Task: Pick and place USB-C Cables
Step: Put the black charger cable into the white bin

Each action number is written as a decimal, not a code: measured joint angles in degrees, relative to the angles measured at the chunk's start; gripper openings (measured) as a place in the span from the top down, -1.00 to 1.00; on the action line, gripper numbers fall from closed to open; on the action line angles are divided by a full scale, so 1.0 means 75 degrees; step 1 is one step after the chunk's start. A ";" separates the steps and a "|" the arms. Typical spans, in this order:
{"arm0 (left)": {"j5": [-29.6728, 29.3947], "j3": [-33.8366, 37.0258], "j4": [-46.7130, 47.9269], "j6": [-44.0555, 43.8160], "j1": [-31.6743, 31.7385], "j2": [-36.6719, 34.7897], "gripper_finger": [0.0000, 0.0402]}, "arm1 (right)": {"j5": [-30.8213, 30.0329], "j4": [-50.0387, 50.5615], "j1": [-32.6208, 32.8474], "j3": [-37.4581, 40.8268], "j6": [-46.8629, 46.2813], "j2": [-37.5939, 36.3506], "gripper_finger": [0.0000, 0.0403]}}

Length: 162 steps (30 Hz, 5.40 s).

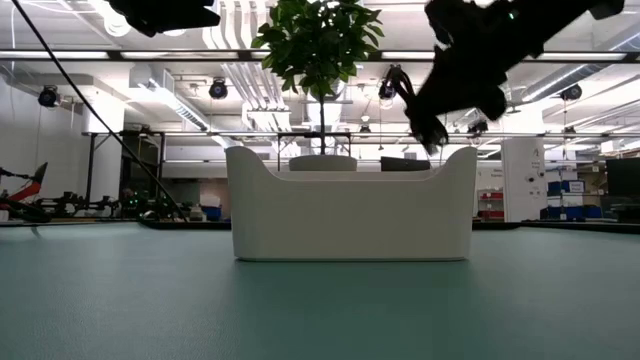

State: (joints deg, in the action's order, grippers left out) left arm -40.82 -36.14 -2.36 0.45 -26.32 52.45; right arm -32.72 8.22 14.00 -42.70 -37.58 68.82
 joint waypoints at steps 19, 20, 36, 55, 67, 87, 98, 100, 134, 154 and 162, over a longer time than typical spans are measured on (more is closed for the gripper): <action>0.0000 -0.0044 -0.0039 0.0000 0.0002 -0.0012 -0.29 | 0.1601 0.0498 -0.0009 -0.1991 0.1438 0.0743 0.83; 0.0000 -0.0044 -0.0026 0.0000 -0.0001 -0.0018 -0.29 | 0.1658 0.0697 -0.0009 -0.2203 0.1476 0.0881 0.83; 0.0000 -0.0050 -0.0022 0.0061 0.0002 -0.0053 -0.29 | 0.3054 0.5223 -0.0323 -0.5668 0.1672 0.3024 0.83; 0.0000 -0.0064 -0.0076 0.0262 0.0010 -0.0070 -0.29 | 0.5227 0.5686 -0.1075 -0.6503 0.2572 0.4208 0.83; 0.0000 -0.0061 -0.0226 0.0271 0.0010 -0.0094 -0.29 | 0.5161 0.7692 -0.1072 -0.8289 0.3314 0.5689 0.83; 0.0000 -0.0041 -0.0220 0.0247 0.0009 -0.0098 -0.29 | 0.4753 0.8966 -0.1072 -0.9400 0.4304 0.6974 0.83; 0.0000 -0.0032 -0.0220 0.0219 0.0008 -0.0100 -0.29 | 0.4746 0.8601 -0.1072 -0.8763 0.4291 0.6971 0.83; 0.0000 -0.0032 -0.0223 0.0219 0.0008 -0.0097 -0.29 | 0.4746 0.8446 -0.1072 -0.8643 0.4283 0.6971 0.83; 0.0000 -0.0035 -0.0220 0.0200 0.0008 -0.0098 -0.29 | 0.4746 0.7953 -0.1072 -0.8250 0.4274 0.6971 0.83; 0.0000 -0.0047 -0.0226 0.0227 0.0008 -0.0100 -0.29 | 0.4746 0.7833 -0.1072 -0.8250 0.4291 0.6968 0.83; 0.0000 -0.0044 -0.0226 0.0238 0.0008 -0.0100 -0.29 | 0.4749 0.7811 -0.1072 -0.8250 0.4274 0.6968 0.77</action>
State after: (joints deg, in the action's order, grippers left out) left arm -40.82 -36.47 -4.05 2.23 -26.26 51.70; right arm 2.90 66.80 5.96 -104.57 -5.52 121.08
